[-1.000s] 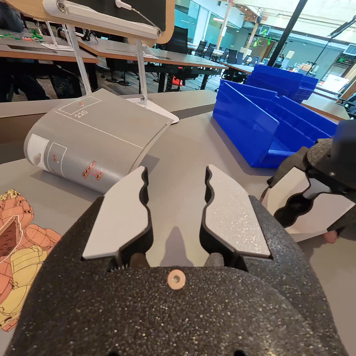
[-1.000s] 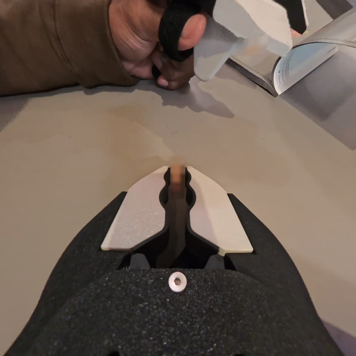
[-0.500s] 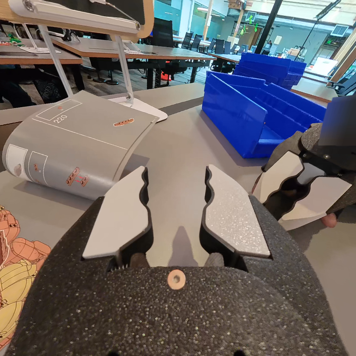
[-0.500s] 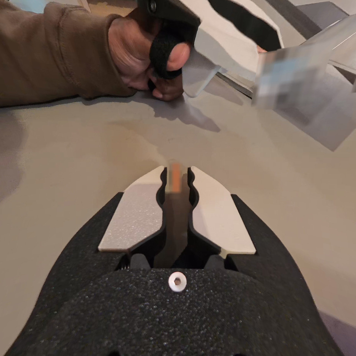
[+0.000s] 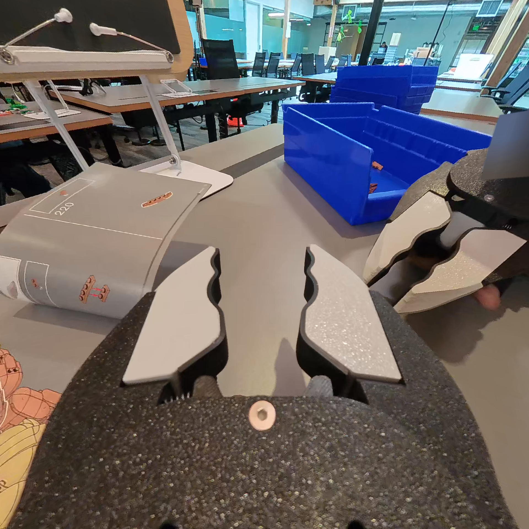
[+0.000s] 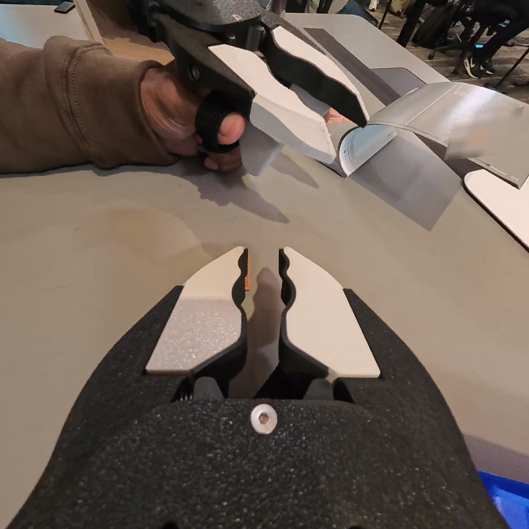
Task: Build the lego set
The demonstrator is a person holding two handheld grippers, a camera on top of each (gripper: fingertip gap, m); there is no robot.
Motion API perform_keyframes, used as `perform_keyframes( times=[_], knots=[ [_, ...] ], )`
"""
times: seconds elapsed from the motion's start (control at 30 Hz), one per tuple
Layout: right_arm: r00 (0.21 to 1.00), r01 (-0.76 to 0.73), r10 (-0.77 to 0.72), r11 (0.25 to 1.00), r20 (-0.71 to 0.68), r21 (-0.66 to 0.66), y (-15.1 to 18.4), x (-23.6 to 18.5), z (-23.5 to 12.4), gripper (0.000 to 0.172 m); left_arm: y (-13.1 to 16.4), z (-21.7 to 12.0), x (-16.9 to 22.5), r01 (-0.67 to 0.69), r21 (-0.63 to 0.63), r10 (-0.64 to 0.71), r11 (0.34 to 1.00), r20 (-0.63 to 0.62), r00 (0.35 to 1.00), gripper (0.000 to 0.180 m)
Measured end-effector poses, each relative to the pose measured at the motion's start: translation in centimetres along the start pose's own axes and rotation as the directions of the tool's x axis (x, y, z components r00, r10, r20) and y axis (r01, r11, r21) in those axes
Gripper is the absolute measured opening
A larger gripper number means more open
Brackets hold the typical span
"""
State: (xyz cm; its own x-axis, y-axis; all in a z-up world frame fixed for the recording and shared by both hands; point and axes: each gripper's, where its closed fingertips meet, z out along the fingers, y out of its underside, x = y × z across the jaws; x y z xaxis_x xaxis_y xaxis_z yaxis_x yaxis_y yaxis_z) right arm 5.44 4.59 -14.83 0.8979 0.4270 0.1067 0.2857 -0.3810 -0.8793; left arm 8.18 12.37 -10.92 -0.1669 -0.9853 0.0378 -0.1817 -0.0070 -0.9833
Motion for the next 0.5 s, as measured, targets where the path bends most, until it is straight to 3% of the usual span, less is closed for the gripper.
perform_keyframes(
  times=[0.5],
  knots=[
    [0.999, -0.024, 0.025, 0.999, -0.033, 0.021, -0.03, 0.23, -0.67, 0.02, -0.17, -0.18, -0.25, 0.014, 0.017, -0.014, 1.0, 0.009, 1.0, 0.056]
  ],
)
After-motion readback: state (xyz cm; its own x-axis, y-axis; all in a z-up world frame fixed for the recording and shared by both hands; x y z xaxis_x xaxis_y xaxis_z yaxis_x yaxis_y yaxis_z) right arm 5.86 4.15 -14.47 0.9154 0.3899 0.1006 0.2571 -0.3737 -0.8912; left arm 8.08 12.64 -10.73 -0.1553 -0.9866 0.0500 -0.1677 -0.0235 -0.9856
